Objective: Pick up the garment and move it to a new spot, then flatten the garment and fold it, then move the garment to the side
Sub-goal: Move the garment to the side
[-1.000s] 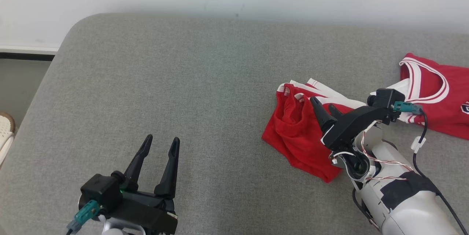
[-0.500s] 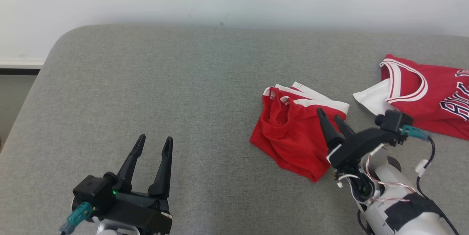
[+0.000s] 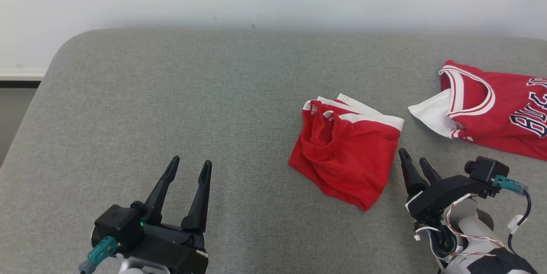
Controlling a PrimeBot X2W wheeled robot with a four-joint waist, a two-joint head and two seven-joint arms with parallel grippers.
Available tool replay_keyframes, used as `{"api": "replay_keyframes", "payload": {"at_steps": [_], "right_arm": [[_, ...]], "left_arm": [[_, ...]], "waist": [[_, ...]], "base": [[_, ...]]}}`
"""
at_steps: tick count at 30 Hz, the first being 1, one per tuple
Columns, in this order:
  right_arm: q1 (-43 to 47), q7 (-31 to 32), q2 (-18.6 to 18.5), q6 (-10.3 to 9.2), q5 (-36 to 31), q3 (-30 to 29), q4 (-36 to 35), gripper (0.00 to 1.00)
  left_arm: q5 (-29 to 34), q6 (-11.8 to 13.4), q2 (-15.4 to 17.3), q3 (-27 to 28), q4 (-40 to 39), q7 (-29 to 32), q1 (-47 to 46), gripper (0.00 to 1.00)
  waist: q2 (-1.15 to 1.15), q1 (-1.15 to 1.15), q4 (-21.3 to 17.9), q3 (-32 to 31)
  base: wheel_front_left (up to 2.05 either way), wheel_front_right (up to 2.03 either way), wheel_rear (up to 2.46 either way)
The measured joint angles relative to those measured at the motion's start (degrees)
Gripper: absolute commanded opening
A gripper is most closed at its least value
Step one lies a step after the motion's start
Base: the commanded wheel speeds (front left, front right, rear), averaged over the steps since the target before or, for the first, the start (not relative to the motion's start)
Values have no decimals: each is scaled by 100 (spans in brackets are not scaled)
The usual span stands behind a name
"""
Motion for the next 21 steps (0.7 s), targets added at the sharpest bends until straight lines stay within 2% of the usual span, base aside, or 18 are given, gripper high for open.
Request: {"api": "replay_keyframes", "payload": {"at_steps": [21], "right_arm": [[-482,417,255,48,525,-202,1071,100]], "left_arm": [[34,-54,5,32,21,0,-164,100]], "waist": [[0,0,450,328]], "base": [[0,0,0]]}}
